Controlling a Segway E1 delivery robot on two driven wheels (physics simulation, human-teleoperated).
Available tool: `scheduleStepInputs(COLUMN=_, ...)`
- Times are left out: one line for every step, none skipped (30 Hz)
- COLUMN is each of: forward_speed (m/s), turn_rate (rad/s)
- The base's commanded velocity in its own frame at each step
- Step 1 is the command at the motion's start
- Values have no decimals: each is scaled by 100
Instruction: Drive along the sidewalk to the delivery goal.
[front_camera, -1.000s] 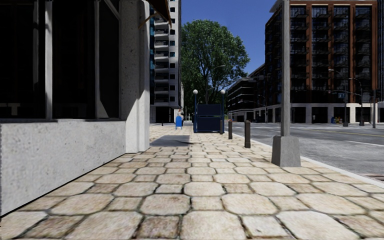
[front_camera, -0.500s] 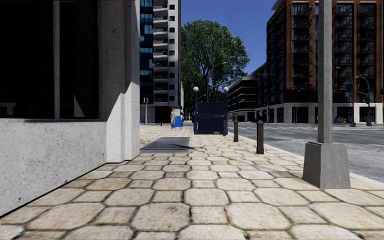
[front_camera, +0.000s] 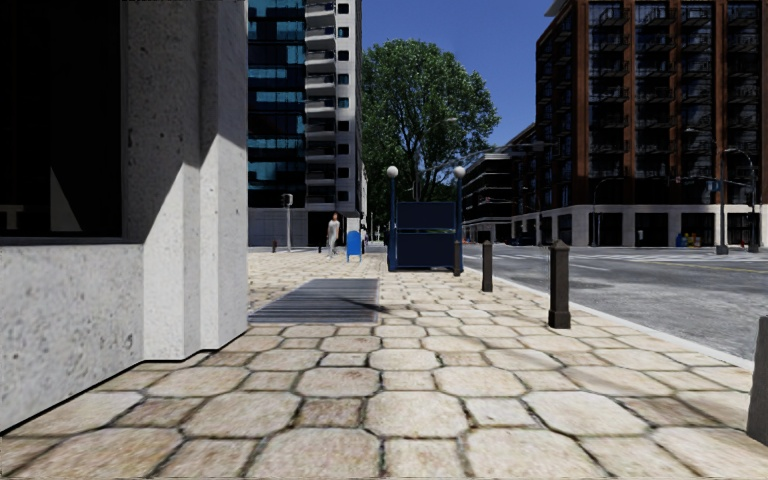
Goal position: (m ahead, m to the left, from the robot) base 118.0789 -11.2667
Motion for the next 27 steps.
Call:
scheduleStepInputs(forward_speed=200, turn_rate=0)
scheduleStepInputs(forward_speed=200, turn_rate=0)
scheduleStepInputs(forward_speed=200, turn_rate=0)
scheduleStepInputs(forward_speed=200, turn_rate=0)
scheduleStepInputs(forward_speed=200, turn_rate=0)
scheduleStepInputs(forward_speed=200, turn_rate=0)
scheduleStepInputs(forward_speed=200, turn_rate=0)
scheduleStepInputs(forward_speed=200, turn_rate=0)
scheduleStepInputs(forward_speed=200, turn_rate=2)
scheduleStepInputs(forward_speed=200, turn_rate=11)
scheduleStepInputs(forward_speed=200, turn_rate=17)
scheduleStepInputs(forward_speed=200, turn_rate=17)
scheduleStepInputs(forward_speed=200, turn_rate=22)
scheduleStepInputs(forward_speed=200, turn_rate=24)
scheduleStepInputs(forward_speed=200, turn_rate=24)
scheduleStepInputs(forward_speed=200, turn_rate=25)
scheduleStepInputs(forward_speed=200, turn_rate=26)
scheduleStepInputs(forward_speed=200, turn_rate=26)
scheduleStepInputs(forward_speed=200, turn_rate=26)
scheduleStepInputs(forward_speed=200, turn_rate=26)
scheduleStepInputs(forward_speed=200, turn_rate=26)
scheduleStepInputs(forward_speed=200, turn_rate=26)
scheduleStepInputs(forward_speed=200, turn_rate=26)
scheduleStepInputs(forward_speed=200, turn_rate=26)
scheduleStepInputs(forward_speed=200, turn_rate=26)
scheduleStepInputs(forward_speed=200, turn_rate=26)
scheduleStepInputs(forward_speed=200, turn_rate=26)
